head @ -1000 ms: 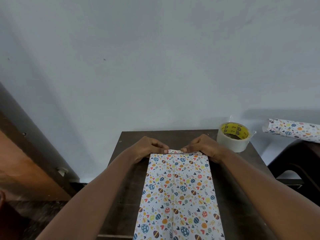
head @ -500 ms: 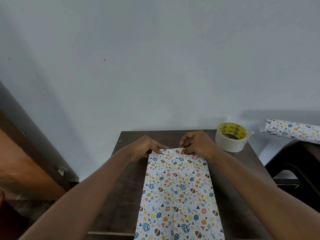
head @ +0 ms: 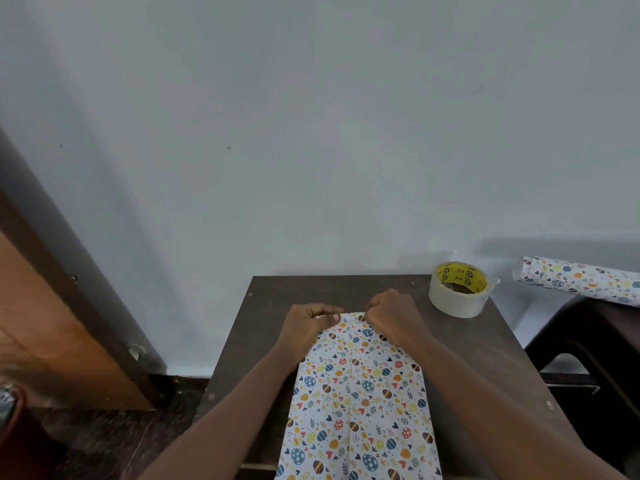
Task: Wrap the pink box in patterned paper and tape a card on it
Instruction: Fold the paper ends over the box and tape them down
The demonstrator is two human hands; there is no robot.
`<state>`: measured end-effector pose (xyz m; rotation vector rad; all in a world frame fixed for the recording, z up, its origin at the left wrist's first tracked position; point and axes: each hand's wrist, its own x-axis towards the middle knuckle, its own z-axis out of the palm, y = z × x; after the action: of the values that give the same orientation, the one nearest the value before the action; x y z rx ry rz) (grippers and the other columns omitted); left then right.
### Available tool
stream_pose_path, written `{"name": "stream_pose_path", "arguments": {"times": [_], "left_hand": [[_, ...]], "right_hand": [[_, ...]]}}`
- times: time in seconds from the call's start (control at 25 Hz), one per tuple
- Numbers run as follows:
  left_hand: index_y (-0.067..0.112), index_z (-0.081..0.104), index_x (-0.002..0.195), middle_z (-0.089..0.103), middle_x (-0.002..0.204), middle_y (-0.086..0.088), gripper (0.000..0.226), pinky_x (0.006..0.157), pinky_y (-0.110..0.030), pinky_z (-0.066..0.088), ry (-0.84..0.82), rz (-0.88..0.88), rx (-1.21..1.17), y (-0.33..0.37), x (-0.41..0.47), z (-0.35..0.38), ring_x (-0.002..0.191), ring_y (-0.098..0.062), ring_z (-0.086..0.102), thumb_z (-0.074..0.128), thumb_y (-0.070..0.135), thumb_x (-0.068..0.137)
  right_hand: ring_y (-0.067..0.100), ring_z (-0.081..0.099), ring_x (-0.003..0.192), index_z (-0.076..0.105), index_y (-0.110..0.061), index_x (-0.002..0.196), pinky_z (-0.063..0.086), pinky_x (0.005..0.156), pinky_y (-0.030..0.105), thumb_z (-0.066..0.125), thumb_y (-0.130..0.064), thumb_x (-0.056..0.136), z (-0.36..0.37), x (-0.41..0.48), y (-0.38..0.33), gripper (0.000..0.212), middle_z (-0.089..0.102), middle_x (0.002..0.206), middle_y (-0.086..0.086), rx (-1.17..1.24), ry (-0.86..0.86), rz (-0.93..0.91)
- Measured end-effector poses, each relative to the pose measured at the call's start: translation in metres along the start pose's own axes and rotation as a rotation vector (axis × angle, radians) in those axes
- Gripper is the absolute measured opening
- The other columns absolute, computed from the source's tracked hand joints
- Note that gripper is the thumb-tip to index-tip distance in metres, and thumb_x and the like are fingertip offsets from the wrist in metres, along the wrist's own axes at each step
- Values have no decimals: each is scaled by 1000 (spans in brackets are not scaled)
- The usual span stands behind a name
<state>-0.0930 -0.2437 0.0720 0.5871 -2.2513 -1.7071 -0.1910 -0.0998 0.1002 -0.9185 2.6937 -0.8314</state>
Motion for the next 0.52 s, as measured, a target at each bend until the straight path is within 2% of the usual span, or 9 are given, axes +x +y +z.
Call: {"name": "stream_pose_path", "arguments": {"times": [0.16,0.36,0.44,0.52], "left_hand": [[9,74,89,73,85,0,23,69,-16,52,4,-8,-98,4,-3,2,75,-8,67,58,-7,83],[-8,69,92,73,69,7,36,64,-12,50,-3,-4,-134,3,4,-1,65,-2,65,41,-22,75],[-2,71,88,72,68,10,40,67,-11,50,-5,42,-94,2,5,-2,67,0,65,39,-23,74],[4,72,79,73,68,8,43,68,-11,50,-13,24,-113,1,5,0,67,0,65,39,-22,74]], "right_hand": [[11,56,86,67,-16,106,41,72,25,52,-28,93,5,-10,5,23,67,104,-1,-39,8,-46],[11,61,86,71,-11,107,47,78,21,60,-19,90,6,-12,7,22,71,103,2,30,96,-125],[10,60,88,71,-11,108,44,77,19,58,-15,90,6,-12,9,22,70,105,2,45,102,-132],[11,58,99,66,-14,116,44,85,22,53,-21,93,2,-16,14,28,65,114,0,9,40,-165]]}}
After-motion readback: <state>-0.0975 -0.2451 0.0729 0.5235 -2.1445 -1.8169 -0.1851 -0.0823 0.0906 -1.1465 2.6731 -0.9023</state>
